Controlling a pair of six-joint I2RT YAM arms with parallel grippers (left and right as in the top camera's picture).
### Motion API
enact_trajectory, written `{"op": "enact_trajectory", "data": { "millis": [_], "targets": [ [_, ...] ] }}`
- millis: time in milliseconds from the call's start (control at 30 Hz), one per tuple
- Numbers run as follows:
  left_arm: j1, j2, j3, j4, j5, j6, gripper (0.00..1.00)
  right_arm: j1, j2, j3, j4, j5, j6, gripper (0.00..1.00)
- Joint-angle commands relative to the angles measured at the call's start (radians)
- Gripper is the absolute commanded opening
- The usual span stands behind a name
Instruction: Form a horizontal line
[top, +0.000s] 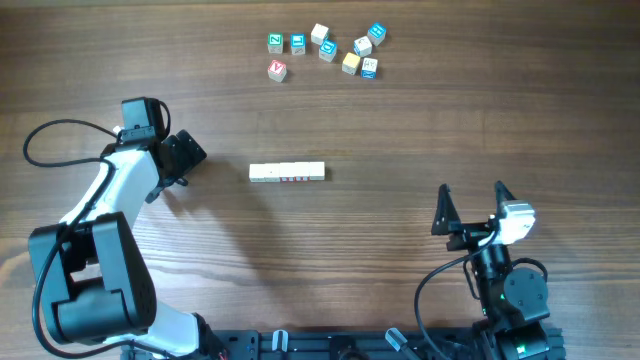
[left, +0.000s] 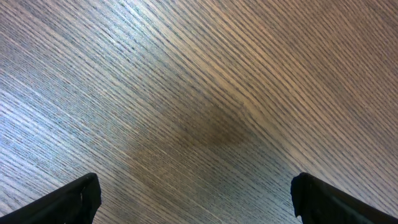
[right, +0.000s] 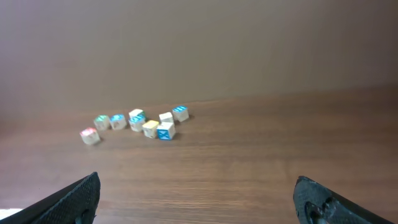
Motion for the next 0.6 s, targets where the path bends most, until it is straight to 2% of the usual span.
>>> {"op": "enact_trajectory", "data": {
  "millis": [0, 500, 567],
  "targets": [
    [0.006, 0.003, -0.006, 0.003, -0.006, -0.01, 1.0, -0.006, -0.005, -0.001, 0.004, 0.013, -0.113, 1.0],
    [0.006, 0.003, -0.006, 0.003, -0.006, -0.01, 1.0, -0.006, -0.007, -0.001, 0.004, 0.013, -0.113, 1.0],
    [0.006, 0.003, -0.006, 0.003, -0.006, -0.01, 1.0, -0.006, -0.048, 0.0, 0.011, 0.013, -0.113, 1.0]
  ]
}}
